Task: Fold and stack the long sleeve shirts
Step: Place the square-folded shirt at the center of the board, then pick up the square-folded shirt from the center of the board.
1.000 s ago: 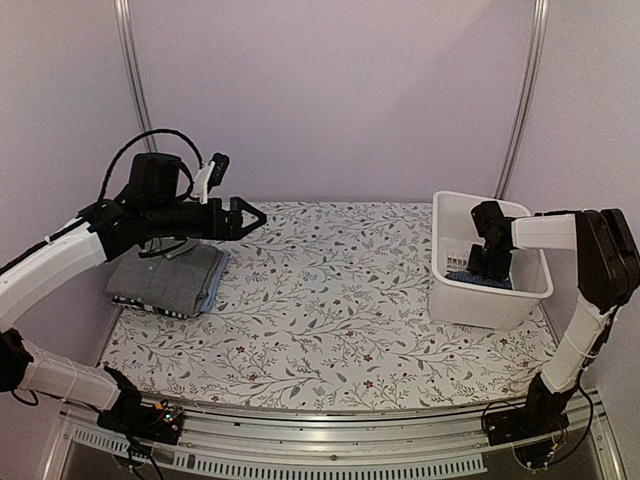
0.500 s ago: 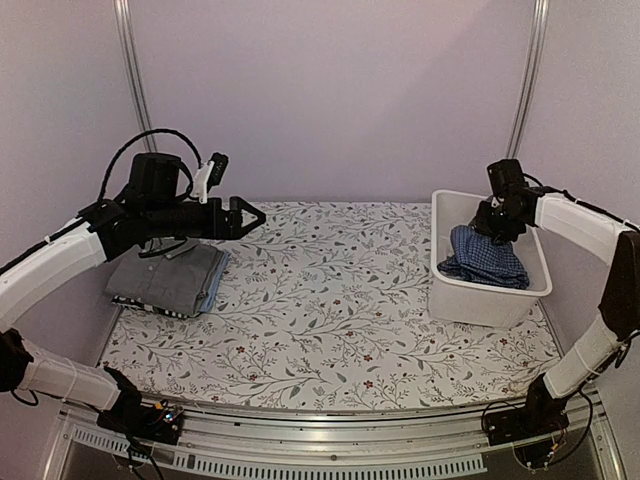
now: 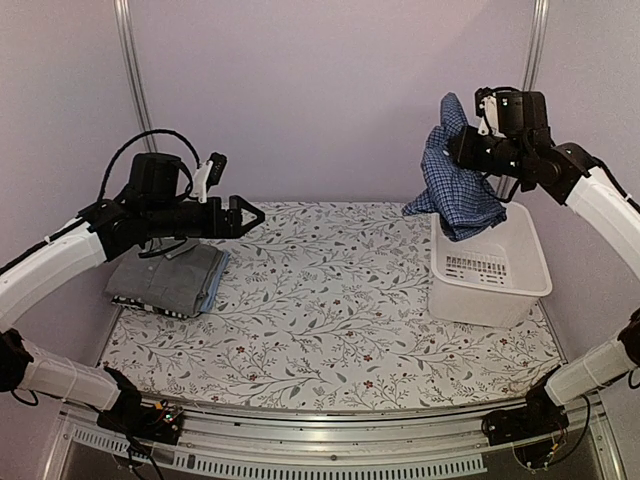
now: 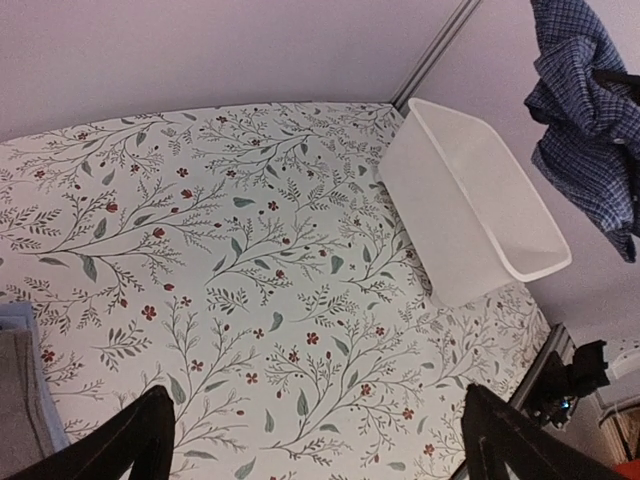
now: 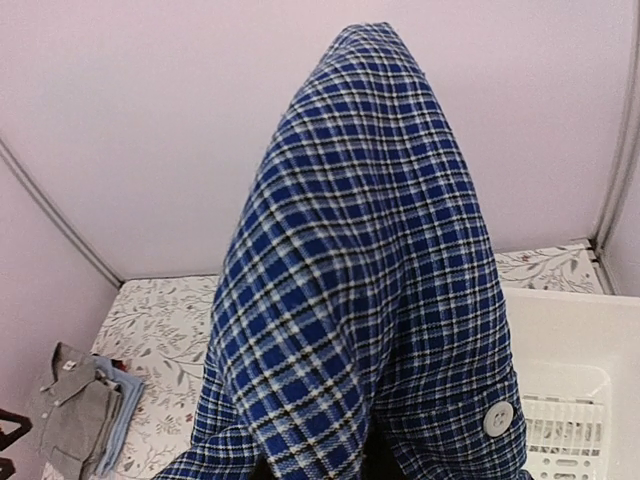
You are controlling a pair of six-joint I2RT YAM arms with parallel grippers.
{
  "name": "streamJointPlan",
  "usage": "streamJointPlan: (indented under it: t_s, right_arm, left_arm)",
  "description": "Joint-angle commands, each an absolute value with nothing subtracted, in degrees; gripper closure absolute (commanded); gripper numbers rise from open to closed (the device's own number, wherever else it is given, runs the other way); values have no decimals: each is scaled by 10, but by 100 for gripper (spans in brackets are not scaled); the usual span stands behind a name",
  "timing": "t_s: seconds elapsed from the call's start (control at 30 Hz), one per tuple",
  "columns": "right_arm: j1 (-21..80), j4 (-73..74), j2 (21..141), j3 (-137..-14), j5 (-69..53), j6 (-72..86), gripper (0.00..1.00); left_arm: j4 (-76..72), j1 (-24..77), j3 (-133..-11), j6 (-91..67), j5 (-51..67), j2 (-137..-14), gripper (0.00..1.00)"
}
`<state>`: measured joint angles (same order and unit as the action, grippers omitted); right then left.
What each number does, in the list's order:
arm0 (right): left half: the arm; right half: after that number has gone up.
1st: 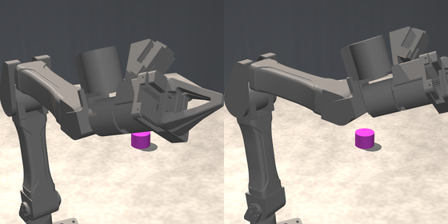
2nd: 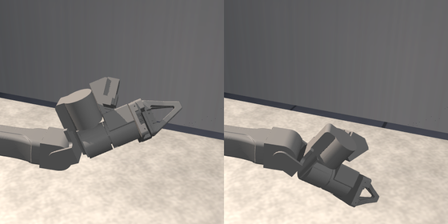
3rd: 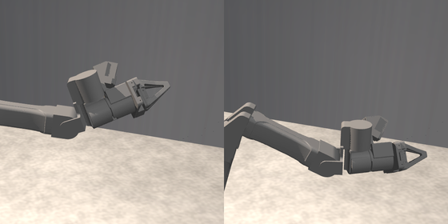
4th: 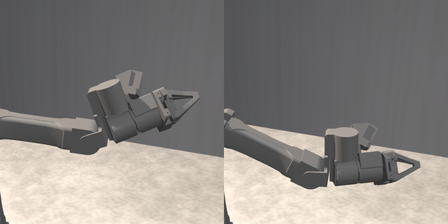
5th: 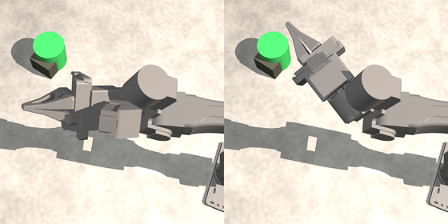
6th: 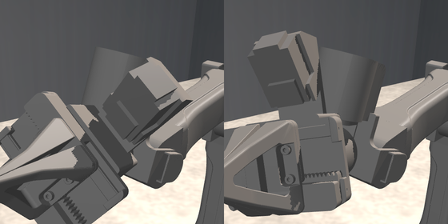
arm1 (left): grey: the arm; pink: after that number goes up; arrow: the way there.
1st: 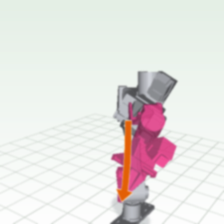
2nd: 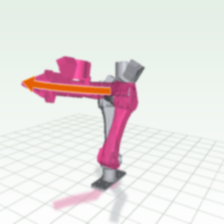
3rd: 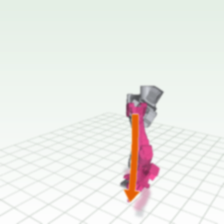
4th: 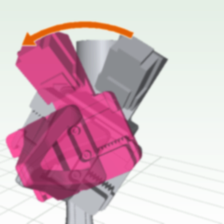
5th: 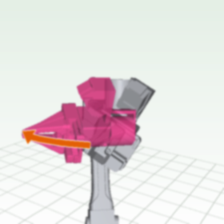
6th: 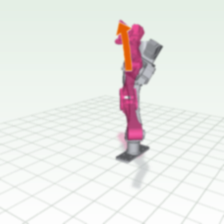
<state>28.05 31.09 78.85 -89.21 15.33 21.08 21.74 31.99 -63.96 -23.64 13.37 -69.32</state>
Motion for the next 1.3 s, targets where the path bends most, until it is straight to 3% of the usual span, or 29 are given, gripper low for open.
streamJointPlan:
  t_s: [0.0,0.2,0.47,0.6,0.77,0.87,1.1,1.27]
  right_arm:
    - [352,237,797,-921,81,199,100]
    - [429,172,877,-917,11,219,100]
    - [459,64,996,-881,-112,285,96]
    - [459,43,1033,-857,-130,301,80]
    - [461,59,1050,-840,-133,295,37]
    - [476,94,1045,-836,-105,279,29]
    - [539,170,1042,-816,-5,254,27]
    - [547,239,1051,-804,134,277,21]
  left_arm:
    - [215,324,-651,-240,134,-681,0]
    - [225,324,-652,-243,125,-676,0]
    - [244,322,-636,-240,101,-663,0]
    - [245,320,-625,-241,102,-660,0]
    - [247,319,-610,-246,109,-666,0]
    - [245,318,-599,-254,111,-670,0]
    - [235,317,-570,-275,116,-678,0]
    - [216,317,-550,-287,150,-695,0]
